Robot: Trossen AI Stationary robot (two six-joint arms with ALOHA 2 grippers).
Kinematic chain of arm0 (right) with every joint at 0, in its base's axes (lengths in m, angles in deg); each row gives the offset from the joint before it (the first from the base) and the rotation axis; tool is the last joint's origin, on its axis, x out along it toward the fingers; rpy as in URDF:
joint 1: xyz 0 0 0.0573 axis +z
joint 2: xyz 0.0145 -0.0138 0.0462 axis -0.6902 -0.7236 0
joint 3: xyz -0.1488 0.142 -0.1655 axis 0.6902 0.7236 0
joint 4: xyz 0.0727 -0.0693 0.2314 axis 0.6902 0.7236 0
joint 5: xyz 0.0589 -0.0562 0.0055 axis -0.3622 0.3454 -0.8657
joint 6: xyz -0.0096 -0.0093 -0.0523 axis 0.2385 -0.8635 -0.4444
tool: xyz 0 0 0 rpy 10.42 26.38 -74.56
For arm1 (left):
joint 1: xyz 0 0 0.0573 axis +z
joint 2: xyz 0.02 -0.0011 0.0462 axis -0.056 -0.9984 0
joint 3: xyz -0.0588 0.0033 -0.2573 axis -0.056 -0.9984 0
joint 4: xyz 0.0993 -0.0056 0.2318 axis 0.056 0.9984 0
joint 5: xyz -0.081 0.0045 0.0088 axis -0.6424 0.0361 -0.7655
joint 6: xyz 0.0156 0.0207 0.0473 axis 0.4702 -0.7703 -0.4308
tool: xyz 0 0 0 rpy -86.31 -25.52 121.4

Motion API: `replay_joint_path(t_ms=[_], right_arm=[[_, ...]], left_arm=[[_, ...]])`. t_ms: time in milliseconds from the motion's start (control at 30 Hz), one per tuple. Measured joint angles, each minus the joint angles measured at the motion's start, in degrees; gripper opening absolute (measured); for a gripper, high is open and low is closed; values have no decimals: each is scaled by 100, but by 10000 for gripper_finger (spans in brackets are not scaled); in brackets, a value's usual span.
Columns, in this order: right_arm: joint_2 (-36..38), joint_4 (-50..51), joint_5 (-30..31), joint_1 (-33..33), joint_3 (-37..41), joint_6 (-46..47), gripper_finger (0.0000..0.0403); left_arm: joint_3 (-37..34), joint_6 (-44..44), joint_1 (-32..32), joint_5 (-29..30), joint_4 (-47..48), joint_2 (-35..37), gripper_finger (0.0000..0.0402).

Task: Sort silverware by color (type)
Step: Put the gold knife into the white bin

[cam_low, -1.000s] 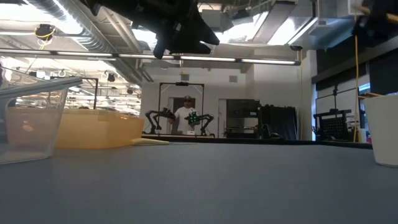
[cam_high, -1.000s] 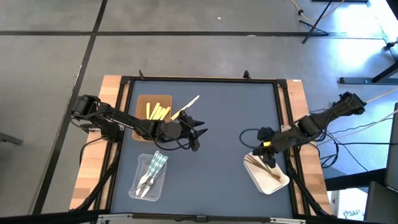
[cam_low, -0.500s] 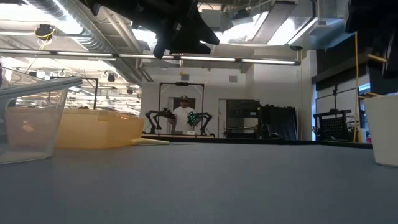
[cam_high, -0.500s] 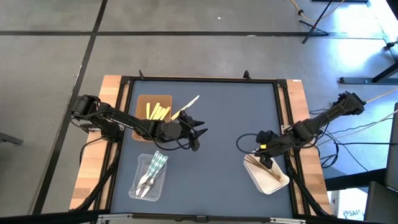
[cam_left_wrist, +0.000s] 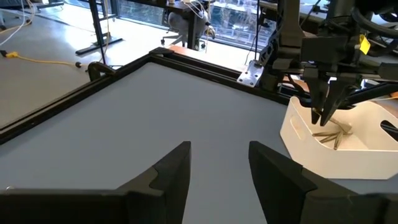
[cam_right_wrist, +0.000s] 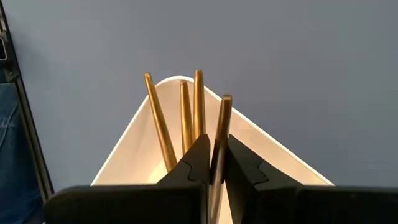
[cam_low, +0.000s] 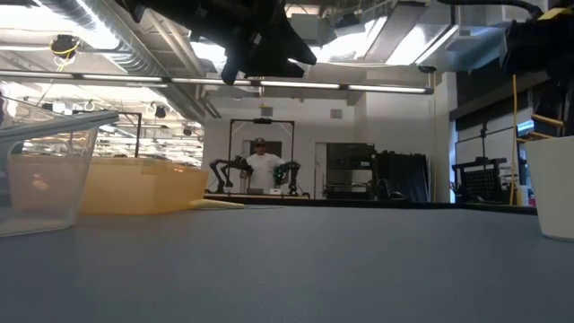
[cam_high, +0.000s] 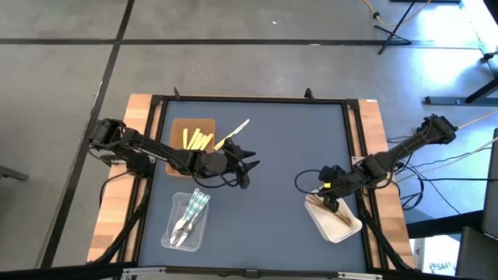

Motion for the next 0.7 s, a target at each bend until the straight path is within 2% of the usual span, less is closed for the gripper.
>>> replay_joint_path(t_ms=[700], right_arm=[[0,15,5,0,2,-11,28]], left_arm=[[0,-2,0,0,0,0,157]])
